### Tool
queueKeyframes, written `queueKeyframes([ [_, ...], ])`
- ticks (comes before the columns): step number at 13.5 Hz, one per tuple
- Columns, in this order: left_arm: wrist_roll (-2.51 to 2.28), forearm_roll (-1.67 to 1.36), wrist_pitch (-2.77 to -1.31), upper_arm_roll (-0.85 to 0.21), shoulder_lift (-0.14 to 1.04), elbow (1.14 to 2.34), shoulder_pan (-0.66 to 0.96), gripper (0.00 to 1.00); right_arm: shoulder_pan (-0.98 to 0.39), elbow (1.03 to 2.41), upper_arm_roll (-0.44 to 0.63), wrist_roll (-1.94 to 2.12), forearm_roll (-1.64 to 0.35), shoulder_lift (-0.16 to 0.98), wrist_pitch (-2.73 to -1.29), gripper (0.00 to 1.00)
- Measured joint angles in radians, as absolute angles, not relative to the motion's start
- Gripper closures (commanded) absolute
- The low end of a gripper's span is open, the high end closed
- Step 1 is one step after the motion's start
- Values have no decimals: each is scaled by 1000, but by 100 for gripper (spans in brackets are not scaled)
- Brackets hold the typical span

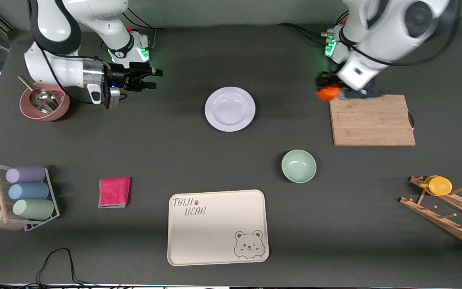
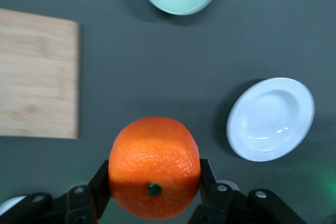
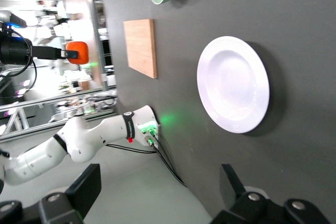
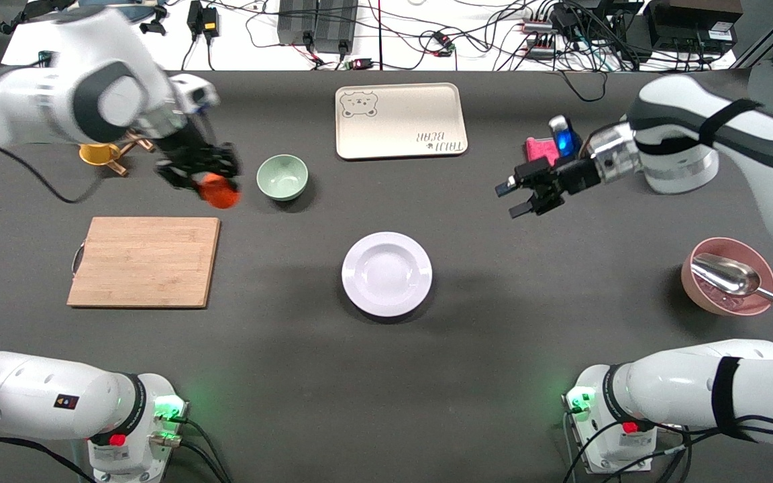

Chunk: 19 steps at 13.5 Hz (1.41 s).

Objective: Place orange and plate with both arms
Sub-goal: 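Carry the orange with the left gripper while the right gripper grasps the plate rim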

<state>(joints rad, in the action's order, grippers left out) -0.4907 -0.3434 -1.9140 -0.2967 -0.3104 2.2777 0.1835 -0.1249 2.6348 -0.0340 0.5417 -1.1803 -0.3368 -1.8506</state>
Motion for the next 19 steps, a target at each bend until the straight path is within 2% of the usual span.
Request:
queueKeyframes([
  [2,-689,-349,-1960,-435,-261,2221,206,100,-125,2695,-32,703,-1285,-284,-1867,0],
  [4,-824,-348,-2012,-516,-182,2164,208,100,-124,2732,-31,852,-1375,-202,-1870,0],
  [8,-1072,-238,-2240,-657,13,2139,228,100,-124,2745,-29,1120,-1527,10,-1875,0],
  [10,-1229,-92,-2334,-665,130,2123,289,100,-124,2745,-29,1220,-1607,103,-1879,0],
  [13,-1480,166,-2354,-665,322,2013,373,100,-148,2740,-29,1316,-1723,199,-1930,0],
  [16,-1667,371,-2356,-663,467,1952,441,100,-178,2728,-29,1322,-1756,225,-2011,0],
  [19,-1762,483,-2362,-661,554,1917,469,100,-184,2720,-29,1331,-1758,241,-2023,0],
])
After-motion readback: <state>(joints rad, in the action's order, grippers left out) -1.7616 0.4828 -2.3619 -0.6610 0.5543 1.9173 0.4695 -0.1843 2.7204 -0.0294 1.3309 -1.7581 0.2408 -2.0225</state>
